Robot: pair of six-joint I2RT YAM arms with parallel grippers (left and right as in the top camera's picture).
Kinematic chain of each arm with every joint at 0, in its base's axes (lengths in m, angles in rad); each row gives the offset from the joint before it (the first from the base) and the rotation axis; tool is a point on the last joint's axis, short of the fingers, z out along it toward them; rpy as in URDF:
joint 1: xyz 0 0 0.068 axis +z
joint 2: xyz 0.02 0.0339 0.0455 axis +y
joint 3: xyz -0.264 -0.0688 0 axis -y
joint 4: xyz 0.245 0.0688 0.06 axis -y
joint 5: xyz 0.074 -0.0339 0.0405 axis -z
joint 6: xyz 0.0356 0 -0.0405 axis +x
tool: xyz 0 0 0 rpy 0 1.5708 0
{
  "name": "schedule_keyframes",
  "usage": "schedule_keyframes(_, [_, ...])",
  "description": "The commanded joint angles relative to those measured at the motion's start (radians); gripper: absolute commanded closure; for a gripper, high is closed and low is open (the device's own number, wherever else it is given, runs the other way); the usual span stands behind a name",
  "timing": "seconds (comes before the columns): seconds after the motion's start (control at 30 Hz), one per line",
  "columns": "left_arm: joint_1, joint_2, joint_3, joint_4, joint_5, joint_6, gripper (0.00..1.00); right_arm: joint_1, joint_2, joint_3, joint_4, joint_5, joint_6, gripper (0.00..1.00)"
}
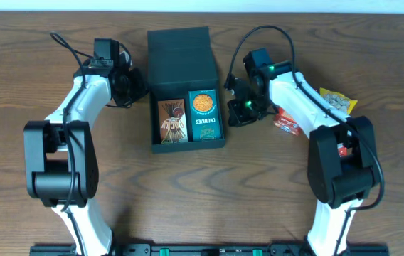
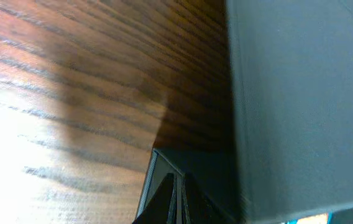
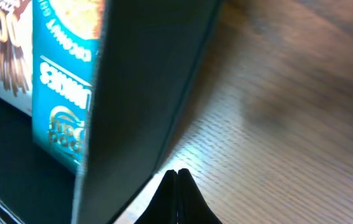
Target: Pack container
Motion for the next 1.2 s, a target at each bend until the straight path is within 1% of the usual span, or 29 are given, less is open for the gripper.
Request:
schedule_keyframes(0.0, [-0.017,0.009,-0.006,0.024,0.024,-0.008,0.94,0.032,-0.017,-0.007,-0.004,-0.016,-0.018,0.98])
schedule_keyframes(0.47, [-0.04,0.009,-0.006,0.048,0.031,-0.011,0.94,0.062,-0.017,-0.01,-0.018,-0.01,-0.026,0.99])
schedule_keyframes(0.6, [-0.038,0.008,-0.006,0.041,0.026,-0.003,0.94,0.046,-0.021,-0.009,-0.031,0.066,-0.026,0.99])
schedule_keyframes(0.73, [-0.034,-0.009,-0.002,0.036,0.004,-0.003,0.94,-0.001,-0.059,0.005,-0.054,0.121,-0.04,0.99])
schedule_keyframes(0.9, [-0.031,-0.09,0.058,-0.031,-0.123,0.065,0.94,-0.089,-0.156,0.029,-0.052,0.271,-0.019,0.99])
schedule_keyframes(0.93, [-0.03,-0.113,0.077,-0.044,-0.151,0.085,0.94,-0.111,-0.171,0.029,-0.044,0.3,-0.012,0.94])
schedule_keyframes(0.97, [-0.029,-0.132,0.093,-0.053,-0.173,0.099,0.94,-0.132,-0.179,0.029,-0.037,0.312,-0.013,0.72])
schedule_keyframes(1.03, [-0.027,-0.167,0.121,-0.058,-0.204,0.132,0.94,-0.169,-0.183,0.029,-0.026,0.304,-0.014,0.18])
schedule_keyframes(1.07, [-0.027,-0.183,0.132,-0.056,-0.213,0.149,0.94,-0.185,-0.183,0.029,-0.026,0.286,-0.013,0.05])
schedule_keyframes(1.1, [-0.024,-0.199,0.142,-0.05,-0.217,0.171,0.94,-0.203,-0.183,0.029,-0.027,0.259,-0.013,0.01])
schedule_keyframes(1.13, [-0.023,-0.209,0.147,-0.044,-0.216,0.19,0.93,-0.216,-0.183,0.029,-0.024,0.238,-0.014,0.01])
schedule_keyframes(1.17, [-0.02,-0.22,0.151,-0.034,-0.216,0.212,0.87,-0.226,-0.183,0.029,-0.019,0.228,-0.013,0.01])
